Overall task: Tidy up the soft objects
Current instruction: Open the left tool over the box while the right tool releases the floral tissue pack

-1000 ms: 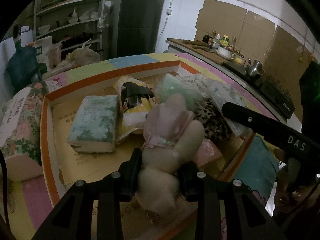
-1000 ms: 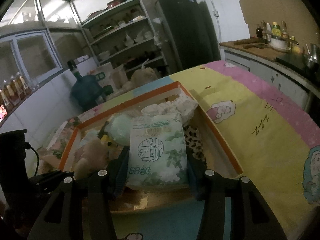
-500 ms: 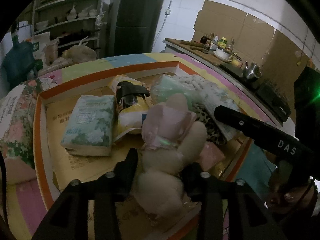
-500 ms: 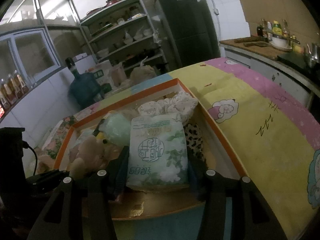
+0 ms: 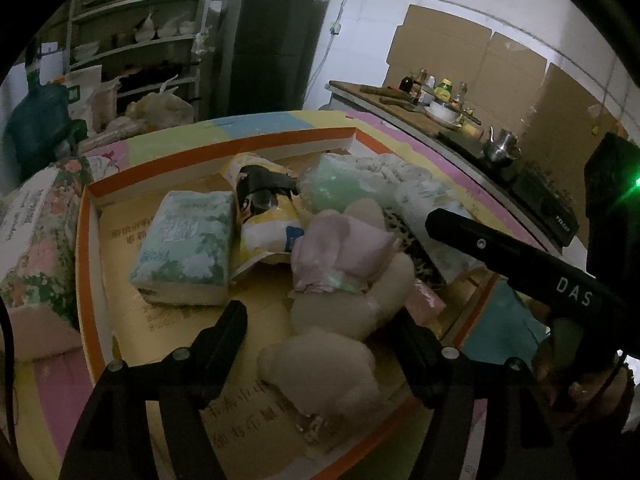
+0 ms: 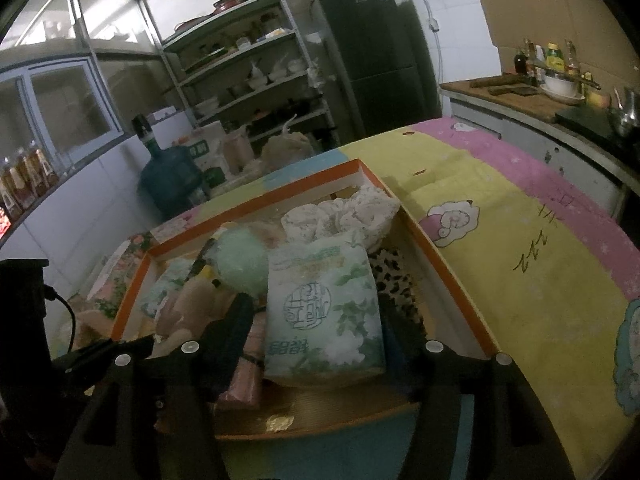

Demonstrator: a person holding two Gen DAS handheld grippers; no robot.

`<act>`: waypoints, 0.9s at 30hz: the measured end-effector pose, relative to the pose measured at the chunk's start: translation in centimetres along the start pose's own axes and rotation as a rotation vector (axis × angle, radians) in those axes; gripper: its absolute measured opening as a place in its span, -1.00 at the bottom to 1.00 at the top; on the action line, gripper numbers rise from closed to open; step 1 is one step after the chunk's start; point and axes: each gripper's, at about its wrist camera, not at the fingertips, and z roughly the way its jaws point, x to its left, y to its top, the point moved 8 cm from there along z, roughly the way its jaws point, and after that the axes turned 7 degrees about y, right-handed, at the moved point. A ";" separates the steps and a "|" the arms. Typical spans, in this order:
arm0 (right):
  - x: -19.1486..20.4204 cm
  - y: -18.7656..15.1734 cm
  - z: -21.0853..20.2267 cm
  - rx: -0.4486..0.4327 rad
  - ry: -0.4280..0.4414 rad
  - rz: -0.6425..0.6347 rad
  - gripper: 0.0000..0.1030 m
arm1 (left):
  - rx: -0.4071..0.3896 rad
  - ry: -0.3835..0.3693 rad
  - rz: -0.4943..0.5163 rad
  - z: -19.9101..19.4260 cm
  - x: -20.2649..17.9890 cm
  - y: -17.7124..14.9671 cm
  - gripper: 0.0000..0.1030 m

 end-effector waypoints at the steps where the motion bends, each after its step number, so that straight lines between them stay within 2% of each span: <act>1: 0.1 0.0 -0.1 -0.002 -0.002 -0.002 0.25 | -0.003 -0.002 0.001 -0.1 -0.1 0.0 0.38; 22: 1.6 0.6 -3.3 -0.057 -0.023 -0.021 0.28 | -0.073 -0.014 -0.018 -3.4 0.4 0.4 0.38; 27: 2.5 0.7 -4.0 -0.069 -0.020 -0.034 0.34 | -0.095 -0.013 -0.029 -4.6 0.8 0.2 0.39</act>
